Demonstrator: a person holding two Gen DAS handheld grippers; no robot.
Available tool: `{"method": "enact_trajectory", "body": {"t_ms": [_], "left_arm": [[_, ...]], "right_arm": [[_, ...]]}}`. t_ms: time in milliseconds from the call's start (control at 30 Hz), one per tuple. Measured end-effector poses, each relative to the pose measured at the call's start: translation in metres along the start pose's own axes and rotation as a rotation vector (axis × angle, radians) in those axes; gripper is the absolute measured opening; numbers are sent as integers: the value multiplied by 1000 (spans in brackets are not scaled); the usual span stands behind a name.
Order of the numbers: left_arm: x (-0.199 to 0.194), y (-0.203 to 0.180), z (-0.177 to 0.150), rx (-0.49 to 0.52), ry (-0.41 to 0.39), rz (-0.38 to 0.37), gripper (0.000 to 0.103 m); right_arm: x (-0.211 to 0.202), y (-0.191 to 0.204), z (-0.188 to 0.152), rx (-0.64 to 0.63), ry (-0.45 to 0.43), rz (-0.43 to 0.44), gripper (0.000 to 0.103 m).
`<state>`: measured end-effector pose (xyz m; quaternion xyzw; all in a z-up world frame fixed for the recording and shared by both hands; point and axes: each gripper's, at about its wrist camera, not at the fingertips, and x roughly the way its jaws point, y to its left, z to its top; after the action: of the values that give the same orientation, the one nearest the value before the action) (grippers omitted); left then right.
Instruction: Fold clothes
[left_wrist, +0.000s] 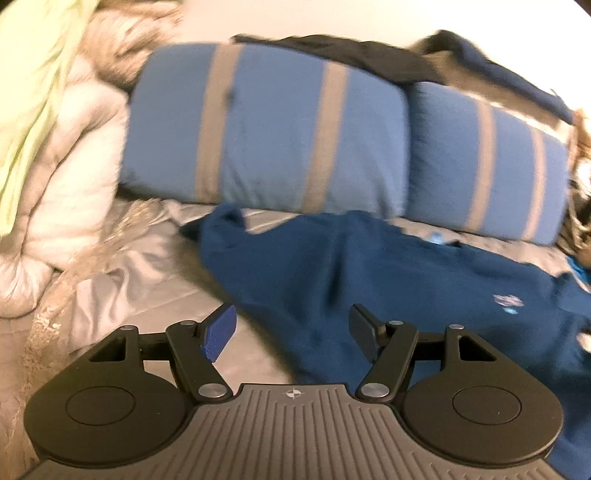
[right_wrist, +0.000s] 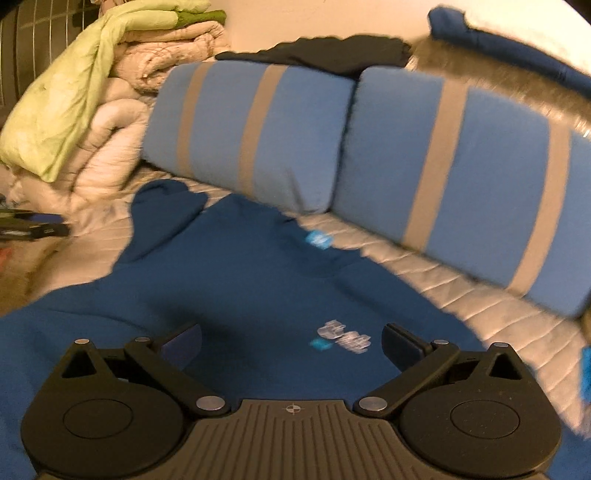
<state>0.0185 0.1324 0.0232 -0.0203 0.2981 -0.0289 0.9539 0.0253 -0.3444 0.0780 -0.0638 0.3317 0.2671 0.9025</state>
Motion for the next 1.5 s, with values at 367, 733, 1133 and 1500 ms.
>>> {"method": "enact_trajectory", "body": {"t_ms": [367, 733, 1133, 1500], "left_arm": [[88, 74, 26, -151, -29, 79, 65], [156, 91, 56, -255, 13, 79, 11], [31, 65, 36, -184, -11, 175, 6], [10, 65, -50, -113, 206, 120, 10]], "right_arm": [[18, 34, -18, 41, 13, 100, 103], [31, 47, -30, 31, 44, 135, 103], [29, 42, -33, 58, 24, 131, 102], [29, 39, -35, 66, 19, 141, 102]]}}
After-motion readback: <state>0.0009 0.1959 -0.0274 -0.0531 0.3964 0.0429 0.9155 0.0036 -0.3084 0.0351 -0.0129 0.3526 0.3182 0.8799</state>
